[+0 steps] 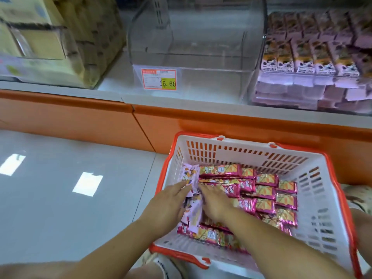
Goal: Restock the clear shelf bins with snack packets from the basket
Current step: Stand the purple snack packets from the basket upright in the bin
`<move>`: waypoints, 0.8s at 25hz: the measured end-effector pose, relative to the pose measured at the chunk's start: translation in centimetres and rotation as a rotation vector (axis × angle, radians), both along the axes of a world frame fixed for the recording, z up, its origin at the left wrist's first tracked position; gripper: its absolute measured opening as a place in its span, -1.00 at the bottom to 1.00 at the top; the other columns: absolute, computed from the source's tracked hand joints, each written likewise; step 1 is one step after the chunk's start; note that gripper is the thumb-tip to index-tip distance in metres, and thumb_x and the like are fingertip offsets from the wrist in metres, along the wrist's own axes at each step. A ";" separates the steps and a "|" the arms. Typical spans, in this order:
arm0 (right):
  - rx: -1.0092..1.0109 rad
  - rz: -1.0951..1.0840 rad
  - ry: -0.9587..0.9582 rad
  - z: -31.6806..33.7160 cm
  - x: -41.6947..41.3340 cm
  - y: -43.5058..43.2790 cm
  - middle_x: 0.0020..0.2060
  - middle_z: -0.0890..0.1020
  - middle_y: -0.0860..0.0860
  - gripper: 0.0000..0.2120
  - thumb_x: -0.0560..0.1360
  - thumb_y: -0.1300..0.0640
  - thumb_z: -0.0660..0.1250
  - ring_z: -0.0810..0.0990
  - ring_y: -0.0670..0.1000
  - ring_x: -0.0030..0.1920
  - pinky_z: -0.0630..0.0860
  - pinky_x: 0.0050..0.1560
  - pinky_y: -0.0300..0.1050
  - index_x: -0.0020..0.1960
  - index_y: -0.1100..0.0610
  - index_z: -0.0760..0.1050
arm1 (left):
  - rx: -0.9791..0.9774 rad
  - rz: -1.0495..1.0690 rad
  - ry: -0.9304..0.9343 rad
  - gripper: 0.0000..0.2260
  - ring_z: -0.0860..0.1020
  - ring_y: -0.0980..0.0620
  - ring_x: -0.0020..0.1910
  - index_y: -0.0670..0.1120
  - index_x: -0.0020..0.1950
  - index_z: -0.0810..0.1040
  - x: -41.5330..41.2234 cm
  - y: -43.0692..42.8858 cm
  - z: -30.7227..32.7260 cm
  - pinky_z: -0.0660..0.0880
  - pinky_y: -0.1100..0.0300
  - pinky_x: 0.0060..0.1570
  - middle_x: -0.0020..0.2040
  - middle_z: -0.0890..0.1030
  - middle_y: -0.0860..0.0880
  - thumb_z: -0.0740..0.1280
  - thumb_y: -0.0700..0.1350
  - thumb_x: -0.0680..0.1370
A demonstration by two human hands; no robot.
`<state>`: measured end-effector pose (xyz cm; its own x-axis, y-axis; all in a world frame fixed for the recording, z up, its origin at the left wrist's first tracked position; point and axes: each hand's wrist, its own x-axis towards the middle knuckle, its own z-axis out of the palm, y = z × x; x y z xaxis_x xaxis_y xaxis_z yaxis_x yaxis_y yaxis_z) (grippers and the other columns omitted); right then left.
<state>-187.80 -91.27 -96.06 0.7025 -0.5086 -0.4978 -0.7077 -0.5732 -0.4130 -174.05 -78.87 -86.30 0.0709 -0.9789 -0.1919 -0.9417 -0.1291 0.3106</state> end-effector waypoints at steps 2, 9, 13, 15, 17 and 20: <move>-0.104 0.054 0.023 -0.2 -0.6 0.2 0.40 0.33 0.11 -0.55 0.55 0.11 0.25 0.23 0.18 0.40 0.23 0.38 0.08 0.43 0.06 0.31 | 0.023 0.004 -0.014 -0.44 0.28 0.00 0.45 0.00 0.55 0.15 -0.2 -0.1 0.1 0.24 0.17 0.40 0.55 0.18 0.03 0.24 -0.07 0.58; 0.140 -0.061 -0.081 2.4 -3.2 1.1 0.03 0.48 0.01 -0.67 0.46 -0.04 0.43 0.48 0.07 0.05 0.44 -0.02 -0.05 0.07 0.05 0.37 | 0.063 0.025 0.000 -0.40 0.21 -0.01 0.49 0.00 0.56 0.11 -0.8 -0.5 0.1 0.15 0.17 0.43 0.56 0.15 0.01 0.27 -0.06 0.57; 0.548 -0.465 -0.299 6.8 -5.7 -0.7 -0.03 0.57 -0.01 -0.67 0.45 0.10 0.48 0.53 -0.02 -0.17 0.43 -0.22 -0.16 0.12 0.06 0.41 | 0.192 0.079 0.126 -0.38 0.15 0.02 0.51 0.04 0.57 0.06 -1.7 -1.1 -0.2 0.14 0.18 0.43 0.56 0.13 0.03 0.28 0.05 0.58; 0.645 -0.577 -0.375 9.2 -7.0 -1.7 -0.05 0.55 -0.12 -0.62 0.45 0.14 0.48 0.55 -0.10 -0.09 0.48 -0.11 -0.20 0.19 0.05 0.42 | 0.237 0.099 0.210 -0.36 0.21 0.02 0.49 0.04 0.56 0.09 -2.5 -1.7 0.0 0.18 0.22 0.39 0.54 0.19 0.02 0.31 0.07 0.57; 0.737 -0.689 -0.469 10.6 -8.3 -2.5 -0.06 0.59 -0.09 -0.59 0.44 0.22 0.47 0.60 -0.08 -0.07 0.54 0.00 -0.12 0.23 0.10 0.42 | 0.237 0.107 0.300 -0.39 0.29 0.03 0.43 0.04 0.55 0.14 -3.4 -2.6 0.5 0.22 0.24 0.33 0.49 0.30 0.00 0.32 0.07 0.57; 0.934 -0.869 -0.690 11.2 -10.2 -2.9 0.00 0.67 0.15 -0.56 0.42 0.37 0.42 0.67 0.12 -0.03 0.59 0.09 0.03 0.26 0.20 0.41 | 0.166 0.134 0.375 -0.47 0.45 0.06 0.15 0.05 0.50 0.26 -4.7 -4.1 1.8 0.33 0.29 0.11 0.25 0.49 0.02 0.31 0.09 0.57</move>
<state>-197.99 -94.16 -84.86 0.5790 -0.5763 -0.5767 -0.1947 0.5892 -0.7842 -178.78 -82.97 -84.49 0.0907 -0.9193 -0.3830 -0.7389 -0.3200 0.5930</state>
